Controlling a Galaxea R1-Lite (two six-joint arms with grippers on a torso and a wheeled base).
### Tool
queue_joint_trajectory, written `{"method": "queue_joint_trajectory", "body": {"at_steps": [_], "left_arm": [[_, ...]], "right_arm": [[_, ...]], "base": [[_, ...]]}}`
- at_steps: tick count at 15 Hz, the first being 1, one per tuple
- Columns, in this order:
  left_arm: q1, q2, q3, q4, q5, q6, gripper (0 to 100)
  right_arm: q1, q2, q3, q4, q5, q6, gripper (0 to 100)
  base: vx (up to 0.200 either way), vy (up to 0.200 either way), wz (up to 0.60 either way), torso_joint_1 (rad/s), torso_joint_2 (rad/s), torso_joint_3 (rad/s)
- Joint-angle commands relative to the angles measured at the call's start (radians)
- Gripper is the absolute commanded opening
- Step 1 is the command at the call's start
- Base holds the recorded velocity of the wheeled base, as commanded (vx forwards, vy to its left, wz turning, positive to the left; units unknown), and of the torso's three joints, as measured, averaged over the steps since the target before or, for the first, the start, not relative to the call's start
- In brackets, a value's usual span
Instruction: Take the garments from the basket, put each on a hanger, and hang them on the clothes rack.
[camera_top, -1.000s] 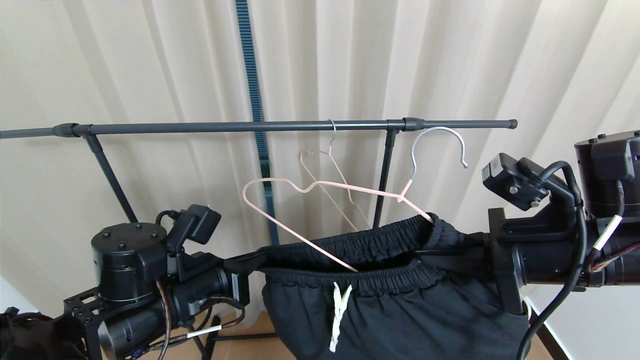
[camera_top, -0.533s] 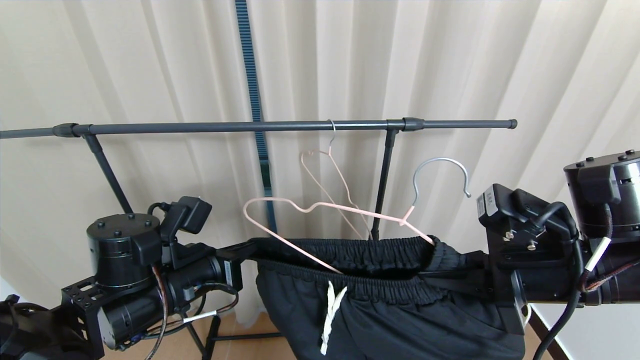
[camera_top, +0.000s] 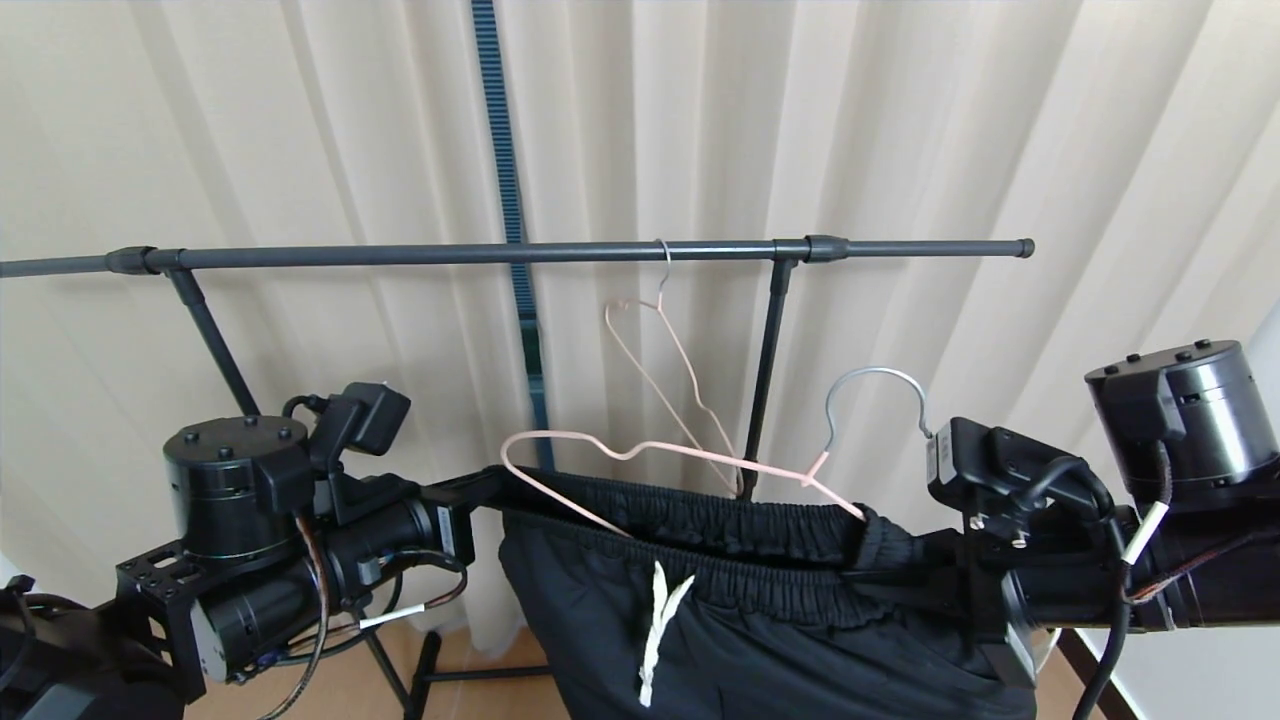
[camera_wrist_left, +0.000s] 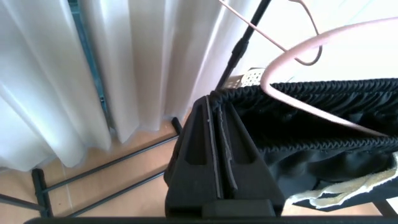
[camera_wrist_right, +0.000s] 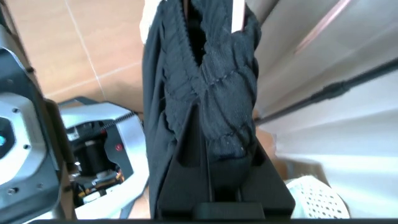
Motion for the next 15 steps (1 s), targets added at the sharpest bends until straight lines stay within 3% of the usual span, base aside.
{"method": "queue_joint_trajectory", "body": {"at_steps": [1,7,15], "left_arm": [[0.005,0.002,-0.004,-0.001,0.001,-0.002,0],[0.02,-0.003,-0.012,-0.001,0.001,0.0,0],[0.019,-0.008,-0.009,-0.001,0.001,0.0,0]], "right_arm": [[0.002,0.032,0.007,0.001,-0.019,-0.019,0],[0.025,0.099,0.013,-0.002,-0.116,-0.029,0],[0.055,0.161,0.015,-0.006,-0.157,-0.029,0]], "base": [[0.0,0.0,0.0,0.0,0.0,0.0],[0.0,0.0,0.0,0.0,0.0,0.0],[0.0,0.0,0.0,0.0,0.0,0.0]]}}
